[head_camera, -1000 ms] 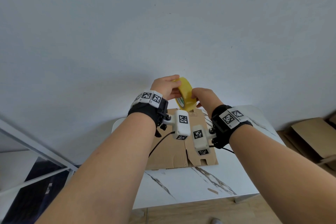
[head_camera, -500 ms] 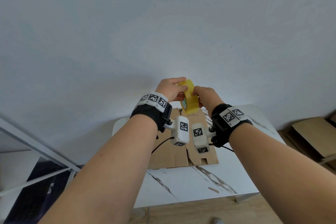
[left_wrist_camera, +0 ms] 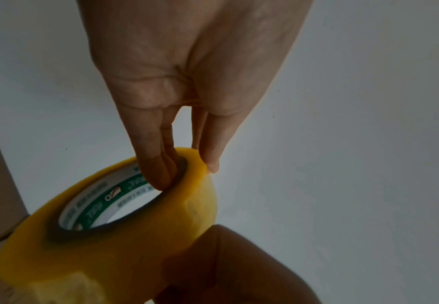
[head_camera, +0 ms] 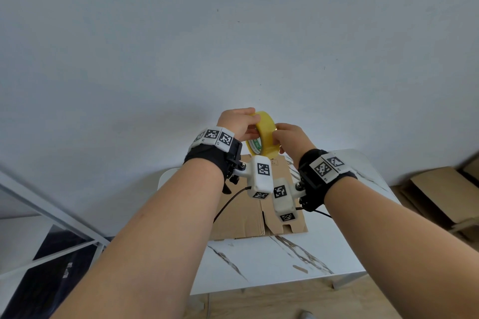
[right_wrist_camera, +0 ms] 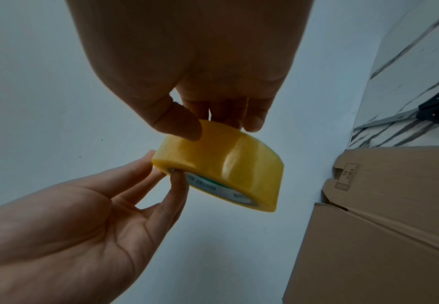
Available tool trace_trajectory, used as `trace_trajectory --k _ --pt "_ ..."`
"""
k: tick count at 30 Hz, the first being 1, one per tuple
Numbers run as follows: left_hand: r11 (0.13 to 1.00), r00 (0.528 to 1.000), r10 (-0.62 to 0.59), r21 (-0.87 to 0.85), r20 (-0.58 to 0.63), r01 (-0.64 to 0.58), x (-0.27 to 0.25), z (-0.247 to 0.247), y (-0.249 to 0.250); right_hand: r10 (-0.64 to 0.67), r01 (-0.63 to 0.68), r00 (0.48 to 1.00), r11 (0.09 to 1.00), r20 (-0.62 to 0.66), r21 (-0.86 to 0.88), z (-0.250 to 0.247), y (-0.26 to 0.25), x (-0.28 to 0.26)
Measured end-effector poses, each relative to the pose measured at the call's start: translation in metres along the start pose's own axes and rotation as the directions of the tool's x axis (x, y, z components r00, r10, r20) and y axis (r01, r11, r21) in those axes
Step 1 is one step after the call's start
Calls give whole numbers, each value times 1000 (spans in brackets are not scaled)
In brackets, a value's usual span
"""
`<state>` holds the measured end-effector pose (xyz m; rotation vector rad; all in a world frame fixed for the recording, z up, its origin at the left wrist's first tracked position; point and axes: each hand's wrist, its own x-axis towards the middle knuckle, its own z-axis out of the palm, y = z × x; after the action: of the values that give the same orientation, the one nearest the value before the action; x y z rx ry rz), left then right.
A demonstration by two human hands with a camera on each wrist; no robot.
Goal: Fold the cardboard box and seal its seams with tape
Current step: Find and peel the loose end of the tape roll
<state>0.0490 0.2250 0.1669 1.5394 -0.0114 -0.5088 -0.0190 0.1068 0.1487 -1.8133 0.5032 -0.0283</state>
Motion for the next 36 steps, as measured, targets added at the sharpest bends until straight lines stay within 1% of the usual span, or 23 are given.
trace_trajectory --k 4,7,9,11,16,19,22,25,28,29,30,31,32,33,35,36 --pt "1000 1000 -8 -4 -7 8 -1 -1 -1 22 -22 1000 999 -13 40 0 0 0" --pt "999 1000 10 33 -5 -9 -2 2 1 74 -71 997 995 -33 73 0 -2 1" --pt "998 1000 20 68 -4 -20 -3 5 2 83 -81 996 995 -29 63 -1 -2 1" --pt "996 1000 23 90 2 -23 -3 8 4 68 -66 997 996 -26 61 -3 -2 0" --pt "997 1000 13 75 15 -14 -3 9 2 43 -42 999 999 -32 13 -5 -4 -2" --pt "997 1000 19 72 10 -19 -4 11 2 2 -2 1000 1000 -24 -7 -6 -1 -2" --pt "999 1000 1 40 -1 -1 -2 8 3 -39 39 999 999 -14 12 -7 6 -2" --pt "1000 1000 -8 3 -14 8 -2 3 3 -42 41 999 998 5 39 -7 11 -1" --pt "1000 999 7 -10 -33 -7 -1 0 2 -26 25 998 1000 50 13 -7 14 2" --pt "1000 999 16 23 -37 -15 -1 0 2 -19 19 998 1000 57 11 -8 15 3" --pt "995 999 36 97 -41 -31 -1 0 1 -15 14 998 1000 59 14 -8 15 4" --pt "973 996 73 222 -51 -60 -1 0 0 -12 11 998 1000 56 20 -8 15 5" --pt "924 990 134 369 -54 -104 0 -1 -2 -11 10 999 1000 50 26 -8 15 6" --pt "853 979 199 499 -36 -155 0 -2 -4 -10 9 999 1000 45 26 -9 16 8" --pt "719 961 273 657 34 -227 1 -6 -10 -3 3 999 1000 38 17 -9 19 9" --pt "674 956 288 696 62 -248 2 -6 -13 4 -4 999 1000 33 10 -10 21 9"
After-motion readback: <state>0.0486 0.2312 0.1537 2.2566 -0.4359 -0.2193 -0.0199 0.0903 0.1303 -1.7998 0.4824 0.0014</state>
